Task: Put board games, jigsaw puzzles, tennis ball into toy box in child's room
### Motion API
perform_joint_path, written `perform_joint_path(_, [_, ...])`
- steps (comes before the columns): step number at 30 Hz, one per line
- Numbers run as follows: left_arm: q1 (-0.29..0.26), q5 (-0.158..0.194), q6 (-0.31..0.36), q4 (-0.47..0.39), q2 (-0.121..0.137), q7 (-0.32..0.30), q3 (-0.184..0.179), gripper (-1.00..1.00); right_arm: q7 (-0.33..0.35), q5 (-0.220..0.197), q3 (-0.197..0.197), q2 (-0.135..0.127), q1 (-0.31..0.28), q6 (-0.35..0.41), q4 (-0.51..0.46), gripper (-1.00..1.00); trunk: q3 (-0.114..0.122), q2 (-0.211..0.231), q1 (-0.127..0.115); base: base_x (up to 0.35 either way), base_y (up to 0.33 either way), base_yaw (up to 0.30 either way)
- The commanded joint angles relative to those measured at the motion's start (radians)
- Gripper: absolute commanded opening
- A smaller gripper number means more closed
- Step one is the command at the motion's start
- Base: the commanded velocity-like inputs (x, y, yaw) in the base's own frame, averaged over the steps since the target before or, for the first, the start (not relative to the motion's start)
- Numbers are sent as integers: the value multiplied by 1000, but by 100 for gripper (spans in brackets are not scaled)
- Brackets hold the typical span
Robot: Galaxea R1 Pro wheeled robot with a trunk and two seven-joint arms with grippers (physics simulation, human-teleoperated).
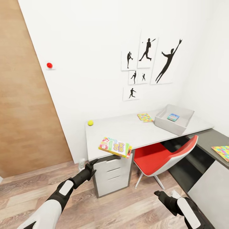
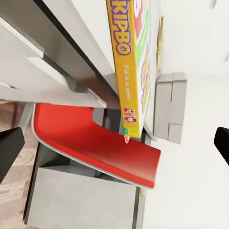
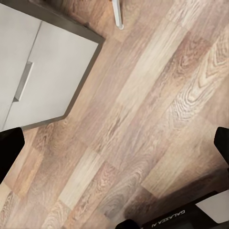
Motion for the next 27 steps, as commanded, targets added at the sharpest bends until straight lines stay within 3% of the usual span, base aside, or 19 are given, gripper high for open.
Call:
perform_joint_path(1, [-1, 3, 8, -1, -1, 0, 4, 100, -9, -11, 0, 0, -1, 3, -2, 100, -1, -1, 0, -2, -174, 0])
perform_joint_path(9, [-1, -1, 5, -1, -1, 0, 5, 100, -9, -11, 0, 0, 0, 2, -2, 100, -1, -1, 0, -1, -166, 0])
perform_joint_path(27, [-1, 0, 3, 0, -1, 0, 5, 100, -9, -12, -3, 2, -1, 3, -2, 100, -1, -1, 0, 0, -8, 0])
